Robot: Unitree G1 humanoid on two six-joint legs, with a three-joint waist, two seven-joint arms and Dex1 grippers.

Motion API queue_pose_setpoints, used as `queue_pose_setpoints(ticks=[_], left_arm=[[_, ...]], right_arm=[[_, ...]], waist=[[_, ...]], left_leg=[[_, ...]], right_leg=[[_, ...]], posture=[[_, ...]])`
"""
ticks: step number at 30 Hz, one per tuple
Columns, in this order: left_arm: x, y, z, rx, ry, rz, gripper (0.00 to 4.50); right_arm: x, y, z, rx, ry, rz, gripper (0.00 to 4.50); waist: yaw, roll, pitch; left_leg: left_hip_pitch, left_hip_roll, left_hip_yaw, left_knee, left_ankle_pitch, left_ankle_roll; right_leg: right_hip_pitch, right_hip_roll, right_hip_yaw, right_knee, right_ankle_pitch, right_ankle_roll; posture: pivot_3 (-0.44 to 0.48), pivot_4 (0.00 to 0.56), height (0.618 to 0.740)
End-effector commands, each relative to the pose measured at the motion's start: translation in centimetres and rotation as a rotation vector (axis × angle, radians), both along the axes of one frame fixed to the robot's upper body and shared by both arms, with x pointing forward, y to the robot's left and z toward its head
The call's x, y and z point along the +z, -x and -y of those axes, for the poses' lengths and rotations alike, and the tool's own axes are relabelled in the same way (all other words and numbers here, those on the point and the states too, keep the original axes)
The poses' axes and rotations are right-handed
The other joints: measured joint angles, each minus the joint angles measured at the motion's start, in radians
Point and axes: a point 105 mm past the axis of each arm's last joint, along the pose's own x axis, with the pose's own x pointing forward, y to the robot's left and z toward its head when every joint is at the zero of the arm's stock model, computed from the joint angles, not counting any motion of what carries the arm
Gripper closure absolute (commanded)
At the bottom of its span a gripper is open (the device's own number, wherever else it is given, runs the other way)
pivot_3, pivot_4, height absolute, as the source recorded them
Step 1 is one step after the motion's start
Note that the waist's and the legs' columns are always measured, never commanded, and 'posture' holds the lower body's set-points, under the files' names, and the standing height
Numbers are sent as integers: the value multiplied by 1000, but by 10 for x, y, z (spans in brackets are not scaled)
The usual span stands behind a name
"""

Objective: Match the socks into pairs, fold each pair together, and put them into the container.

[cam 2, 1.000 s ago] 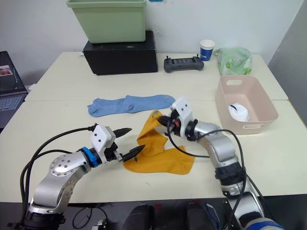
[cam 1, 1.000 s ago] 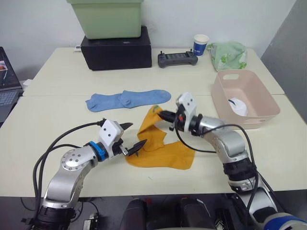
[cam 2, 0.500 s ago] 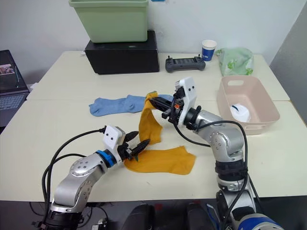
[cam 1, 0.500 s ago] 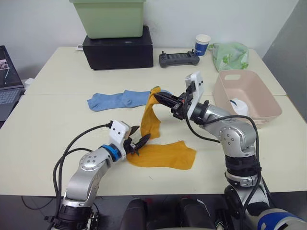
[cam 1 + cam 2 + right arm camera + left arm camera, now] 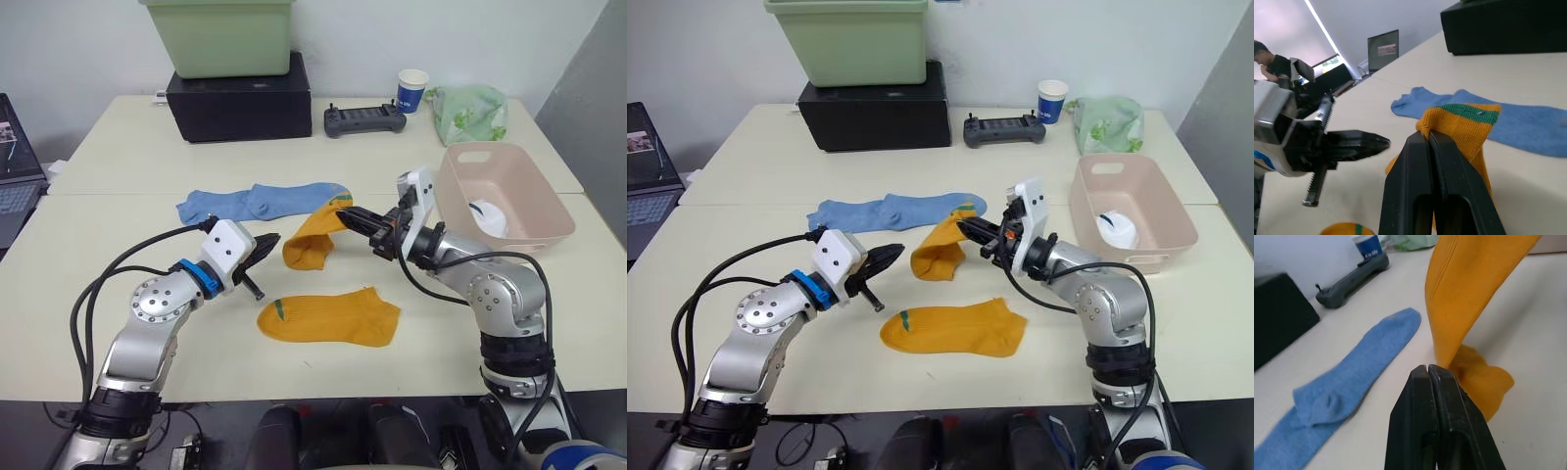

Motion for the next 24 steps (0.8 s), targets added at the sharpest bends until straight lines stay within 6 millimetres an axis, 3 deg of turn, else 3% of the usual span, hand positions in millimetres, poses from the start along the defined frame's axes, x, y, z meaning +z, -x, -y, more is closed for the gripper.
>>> queue_pose_setpoints(ticks=[1, 4, 6, 12, 16, 21, 24], left_arm=[[7, 0, -1, 12, 103, -28, 4482], [-1, 4, 6, -12, 204, -108, 4482], [-13, 13, 14, -58, 220, -161, 4117], [-43, 8, 16, 0, 230, -226, 2251], [-48, -3, 21, 19, 257, -238, 944], [-54, -20, 30, 13, 257, -250, 944], [-45, -16, 34, -32, 264, -223, 1589]], right_arm=[[17, 0, -2, 3, -36, 66, 4500], [21, 1, -6, 24, -47, 71, 4500], [25, 3, -7, 32, -52, 74, 4500], [28, 11, -9, 63, -55, 76, 4500], [28, 16, -10, 73, -53, 69, 4500], [25, 18, -6, 61, -47, 56, 4500], [24, 19, -3, 49, -42, 52, 4500]], waist=[[-1, 0, 0], [-1, 0, 0], [-2, 0, 0], [-1, 0, 0], [1, 0, 0], [1, 0, 0], [-2, 0, 0]], left_leg=[[0, 0, 0, 0, 0, 0], [0, 0, 0, 0, 0, 0], [-1, 0, 0, 0, 0, 0], [-1, 0, -1, 0, 0, 0], [-1, -1, -1, 0, 0, 0], [-1, -1, -1, 1, 0, 0], [-2, 0, -1, 0, 0, 0]], right_leg=[[0, 0, 0, 0, 0, 0], [0, 2, 0, 0, 0, 0], [0, 2, 0, 0, 0, 0], [0, 2, -1, 0, 0, 0], [0, 2, -1, 0, 0, 0], [0, 2, -2, 0, 0, 0], [0, 2, -1, 0, 0, 0]], posture=[[0, 150, 740], [0, 150, 740], [0, 150, 740], [0, 150, 740], [0, 150, 740], [0, 150, 740], [0, 150, 740]])
